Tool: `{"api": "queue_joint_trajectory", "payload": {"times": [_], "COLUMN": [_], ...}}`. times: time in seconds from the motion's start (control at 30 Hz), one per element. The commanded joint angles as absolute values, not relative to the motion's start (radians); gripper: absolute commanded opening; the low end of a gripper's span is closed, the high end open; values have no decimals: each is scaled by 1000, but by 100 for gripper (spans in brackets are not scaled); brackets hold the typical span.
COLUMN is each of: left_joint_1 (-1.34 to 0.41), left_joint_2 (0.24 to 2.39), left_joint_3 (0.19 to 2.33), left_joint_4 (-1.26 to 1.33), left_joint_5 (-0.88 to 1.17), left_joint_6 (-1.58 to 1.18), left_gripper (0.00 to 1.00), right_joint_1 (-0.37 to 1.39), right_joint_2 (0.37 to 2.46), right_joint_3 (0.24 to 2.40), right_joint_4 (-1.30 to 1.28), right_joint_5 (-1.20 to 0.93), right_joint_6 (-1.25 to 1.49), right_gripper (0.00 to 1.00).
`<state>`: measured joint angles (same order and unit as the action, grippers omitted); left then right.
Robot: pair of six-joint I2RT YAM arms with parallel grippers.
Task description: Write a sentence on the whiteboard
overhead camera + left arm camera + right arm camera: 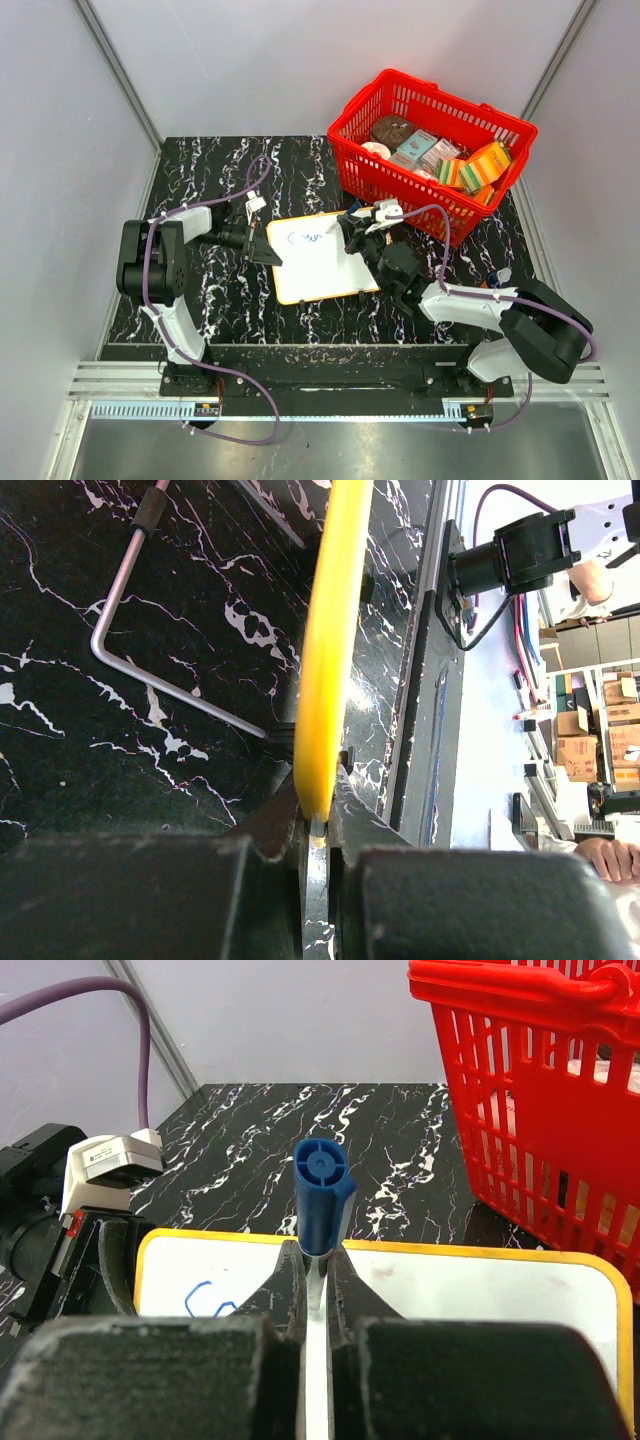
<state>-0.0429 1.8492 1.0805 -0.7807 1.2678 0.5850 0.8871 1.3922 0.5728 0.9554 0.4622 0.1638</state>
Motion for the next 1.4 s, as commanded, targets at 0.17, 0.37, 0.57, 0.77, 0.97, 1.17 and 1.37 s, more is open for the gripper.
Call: {"api": "queue_joint_trajectory", "payload": {"times": [0.17, 0.37, 0.57, 0.77, 0.97, 1.17, 1.37], "left_joint_1": [-55, -55, -55, -55, -57, -55, -55], "left_joint_2": [1867, 1865, 1865, 1865, 1865, 1867, 1867], "left_joint_3": [1094, 1094, 1094, 1092, 1094, 1094, 1094], "left_joint_4": [-778, -779, -778, -778, -778, -778, -778], "left_joint_5": [1138, 1138, 1140, 1138, 1138, 1138, 1138], "left_joint_6": [629, 629, 629, 629, 629, 629, 630], "left_gripper": [0, 0, 0, 0, 0, 0, 0], "right_joint_1": [877, 876, 877, 877, 876, 877, 877], "right_joint_2": [1405, 1419, 1419, 1411, 1397, 1390, 1381], "right_joint_3": [611, 617, 611, 594, 571, 557, 549], "right_joint_4": [973, 971, 969, 968, 962, 948, 943], "right_joint_5": [489, 469, 446, 423, 417, 416, 440], "right_joint_6": [160, 172, 173, 181, 193, 198, 195], "right_gripper": [0, 0, 0, 0, 0, 0, 0]}}
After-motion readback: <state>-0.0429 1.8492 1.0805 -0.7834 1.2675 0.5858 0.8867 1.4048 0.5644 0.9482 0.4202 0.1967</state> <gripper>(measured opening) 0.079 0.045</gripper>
